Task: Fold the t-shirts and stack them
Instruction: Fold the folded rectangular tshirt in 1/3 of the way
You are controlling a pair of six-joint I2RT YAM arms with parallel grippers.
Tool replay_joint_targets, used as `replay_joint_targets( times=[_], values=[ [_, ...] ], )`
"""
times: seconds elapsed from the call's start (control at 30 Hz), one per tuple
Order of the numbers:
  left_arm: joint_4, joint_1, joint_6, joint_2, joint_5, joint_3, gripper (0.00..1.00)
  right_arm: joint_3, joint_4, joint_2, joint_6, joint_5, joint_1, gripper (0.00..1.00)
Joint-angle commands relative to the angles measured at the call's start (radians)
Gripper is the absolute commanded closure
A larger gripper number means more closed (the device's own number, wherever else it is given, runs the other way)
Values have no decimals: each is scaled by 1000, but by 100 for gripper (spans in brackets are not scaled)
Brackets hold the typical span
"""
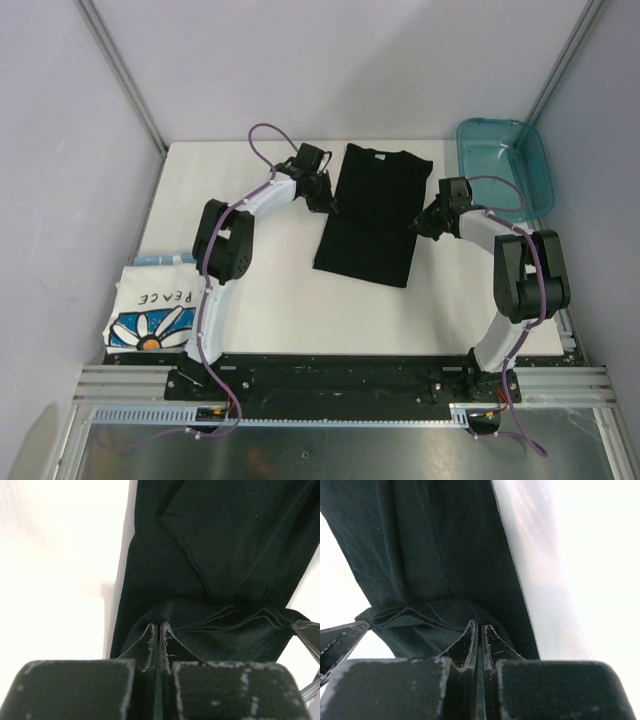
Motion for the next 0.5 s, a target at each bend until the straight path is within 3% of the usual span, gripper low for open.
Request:
replay_joint_targets(
  times=[0.0, 0.2, 0.27, 0.3, 0.4, 0.47],
  values=[
    [14, 11, 31, -29, 10, 49, 100, 39, 24, -33, -17, 4, -10, 100],
    [15, 17, 28, -15, 11, 49, 100, 40, 24, -14, -20, -2, -19, 100],
    [17, 18, 37, -4, 23, 61, 100, 40, 28, -9, -22, -6, -21, 96],
    [18, 19, 44, -3, 30, 65, 95, 40, 27, -12, -23, -5, -23, 89],
    [21, 24, 76, -27, 25, 71, 59, 49, 17, -39, -41, 11, -28, 60],
    [24, 30, 100, -51, 20, 69, 44, 72, -8, -65, -70, 34, -29, 52]
  ],
)
